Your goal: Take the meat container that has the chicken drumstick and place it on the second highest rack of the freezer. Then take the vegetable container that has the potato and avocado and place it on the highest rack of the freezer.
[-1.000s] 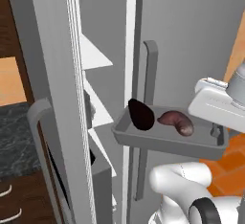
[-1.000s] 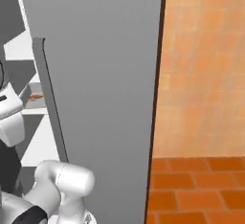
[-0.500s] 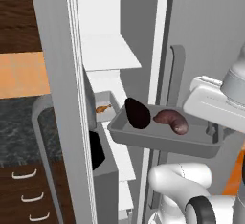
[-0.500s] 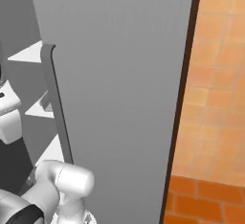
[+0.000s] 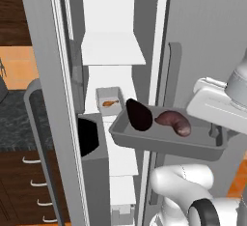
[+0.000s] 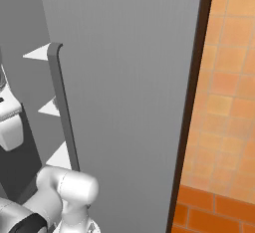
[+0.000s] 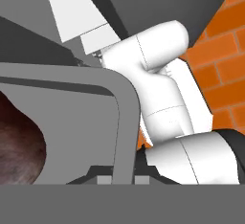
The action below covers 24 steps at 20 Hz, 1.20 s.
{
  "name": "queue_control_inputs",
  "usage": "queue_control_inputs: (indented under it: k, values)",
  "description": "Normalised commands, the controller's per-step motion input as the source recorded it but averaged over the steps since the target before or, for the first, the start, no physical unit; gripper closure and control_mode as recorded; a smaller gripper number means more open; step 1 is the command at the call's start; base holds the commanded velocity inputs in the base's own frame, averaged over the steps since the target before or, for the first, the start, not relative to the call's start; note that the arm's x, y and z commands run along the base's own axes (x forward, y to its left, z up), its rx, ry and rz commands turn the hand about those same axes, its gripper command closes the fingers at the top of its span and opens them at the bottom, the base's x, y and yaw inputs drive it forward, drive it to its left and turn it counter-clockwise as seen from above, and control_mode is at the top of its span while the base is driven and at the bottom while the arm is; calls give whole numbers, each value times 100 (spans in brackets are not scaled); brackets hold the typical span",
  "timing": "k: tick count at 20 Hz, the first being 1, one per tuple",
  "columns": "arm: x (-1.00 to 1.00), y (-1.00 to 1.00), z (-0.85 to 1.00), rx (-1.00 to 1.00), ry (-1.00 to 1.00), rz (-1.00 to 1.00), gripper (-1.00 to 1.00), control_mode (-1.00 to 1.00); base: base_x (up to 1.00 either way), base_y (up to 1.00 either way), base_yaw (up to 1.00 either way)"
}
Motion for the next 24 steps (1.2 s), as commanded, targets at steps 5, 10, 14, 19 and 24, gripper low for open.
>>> queue_control_inputs:
  k: [5, 10, 14, 19, 24]
  values:
    - [0, 67, 26, 0, -3, -35, 100, -100, 0, 0, 0]
    - [0, 2, 10, 1, 0, -51, 100, -100, 0, 0, 0]
    - [0, 26, 0, 0, -13, -47, 100, -100, 0, 0, 0]
    - [32, 34, 5, 0, -21, -42, 100, -100, 0, 0, 0]
    - [82, 27, 2, 0, -11, -26, 100, -100, 0, 0, 0]
